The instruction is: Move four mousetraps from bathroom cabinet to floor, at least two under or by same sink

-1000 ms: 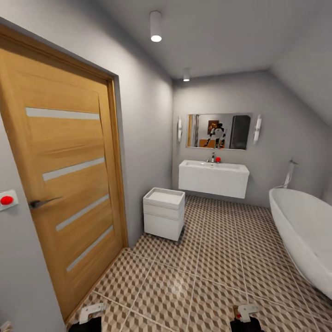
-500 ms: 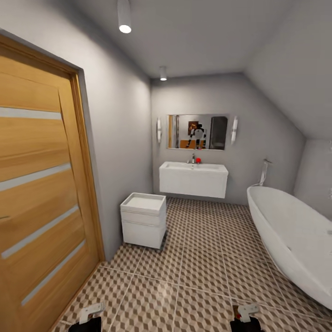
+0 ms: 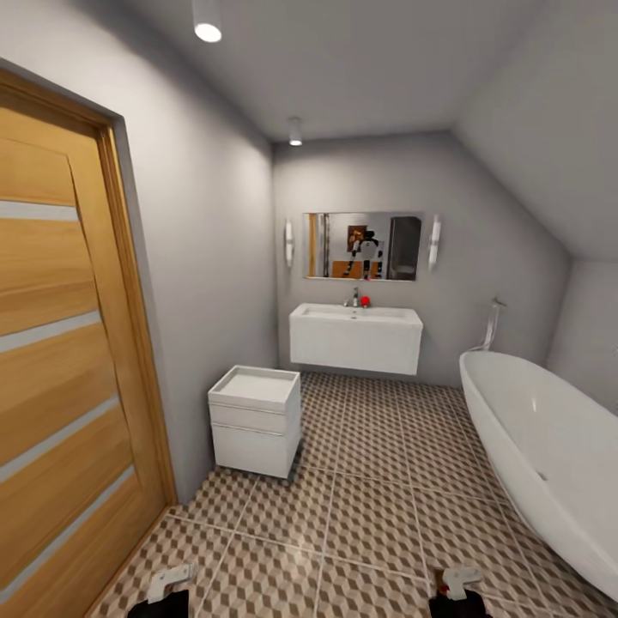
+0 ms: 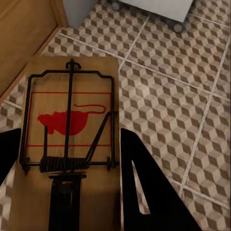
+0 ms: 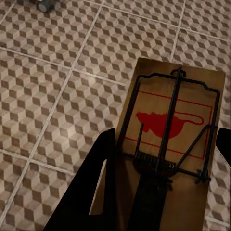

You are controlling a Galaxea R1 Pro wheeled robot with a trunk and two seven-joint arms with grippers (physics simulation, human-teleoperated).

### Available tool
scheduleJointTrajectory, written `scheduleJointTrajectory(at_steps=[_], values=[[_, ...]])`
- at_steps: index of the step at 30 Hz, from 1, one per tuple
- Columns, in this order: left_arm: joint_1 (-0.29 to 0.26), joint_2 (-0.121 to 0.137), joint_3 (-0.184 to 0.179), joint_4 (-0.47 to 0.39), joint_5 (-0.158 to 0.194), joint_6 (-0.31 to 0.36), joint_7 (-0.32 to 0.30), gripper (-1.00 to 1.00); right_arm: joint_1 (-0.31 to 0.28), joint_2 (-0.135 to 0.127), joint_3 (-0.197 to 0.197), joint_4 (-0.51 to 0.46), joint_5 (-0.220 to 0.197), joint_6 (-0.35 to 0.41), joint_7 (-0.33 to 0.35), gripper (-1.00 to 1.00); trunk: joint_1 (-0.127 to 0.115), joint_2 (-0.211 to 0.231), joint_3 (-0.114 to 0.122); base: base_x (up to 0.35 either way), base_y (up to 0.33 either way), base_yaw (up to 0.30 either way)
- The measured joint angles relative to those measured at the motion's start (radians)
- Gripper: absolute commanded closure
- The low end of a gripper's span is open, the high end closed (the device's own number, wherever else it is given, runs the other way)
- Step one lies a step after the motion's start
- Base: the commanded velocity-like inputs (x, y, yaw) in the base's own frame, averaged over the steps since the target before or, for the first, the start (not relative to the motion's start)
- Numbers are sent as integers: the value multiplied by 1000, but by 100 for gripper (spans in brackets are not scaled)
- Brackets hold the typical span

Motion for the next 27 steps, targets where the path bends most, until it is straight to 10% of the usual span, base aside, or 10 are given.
scheduleJointTrajectory(at_steps=[27], values=[[0,0,0,0,0,0,0,100,0,0,0,0,0,0,0,100,0,0,0,316,-174,-100]])
